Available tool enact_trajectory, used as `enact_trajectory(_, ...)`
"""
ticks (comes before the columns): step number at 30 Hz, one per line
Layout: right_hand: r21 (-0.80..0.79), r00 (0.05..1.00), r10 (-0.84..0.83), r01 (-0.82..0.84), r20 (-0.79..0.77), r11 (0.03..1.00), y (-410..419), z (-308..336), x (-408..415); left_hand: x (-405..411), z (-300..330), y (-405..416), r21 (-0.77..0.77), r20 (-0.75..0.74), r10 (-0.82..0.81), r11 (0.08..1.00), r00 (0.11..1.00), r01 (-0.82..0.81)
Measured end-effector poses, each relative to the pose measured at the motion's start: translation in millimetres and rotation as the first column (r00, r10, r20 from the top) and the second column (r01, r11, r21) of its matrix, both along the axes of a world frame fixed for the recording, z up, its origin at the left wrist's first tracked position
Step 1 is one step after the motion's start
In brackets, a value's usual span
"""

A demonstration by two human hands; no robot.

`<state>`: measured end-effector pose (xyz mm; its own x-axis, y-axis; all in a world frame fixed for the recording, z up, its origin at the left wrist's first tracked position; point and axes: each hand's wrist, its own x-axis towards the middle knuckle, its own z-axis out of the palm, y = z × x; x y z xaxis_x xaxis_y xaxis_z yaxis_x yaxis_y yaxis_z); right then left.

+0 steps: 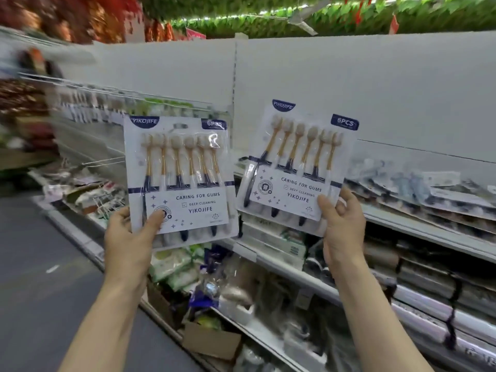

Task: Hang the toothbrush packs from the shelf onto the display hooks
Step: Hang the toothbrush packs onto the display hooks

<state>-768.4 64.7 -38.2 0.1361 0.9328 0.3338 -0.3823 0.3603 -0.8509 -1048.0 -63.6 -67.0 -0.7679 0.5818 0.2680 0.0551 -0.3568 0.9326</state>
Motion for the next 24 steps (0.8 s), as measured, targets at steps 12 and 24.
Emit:
enact_trajectory(12, 0.028, 0.980, 0.196, -0.197, 0.021, 0.980, 75.6, -22.1, -344.0, -294.8, -24.0, 10.5, 0.044, -0.023, 0.253, 0.967, 0.967, -0.252)
enact_trajectory(24, -0.016, 0.925, 0.372, -0.372, 0.072, 0.928, 179.6, -15.0, -703.1, -605.6, 9.8, 87.1, -0.004, -0.047, 0.285, 0.958, 0.958, -0.285)
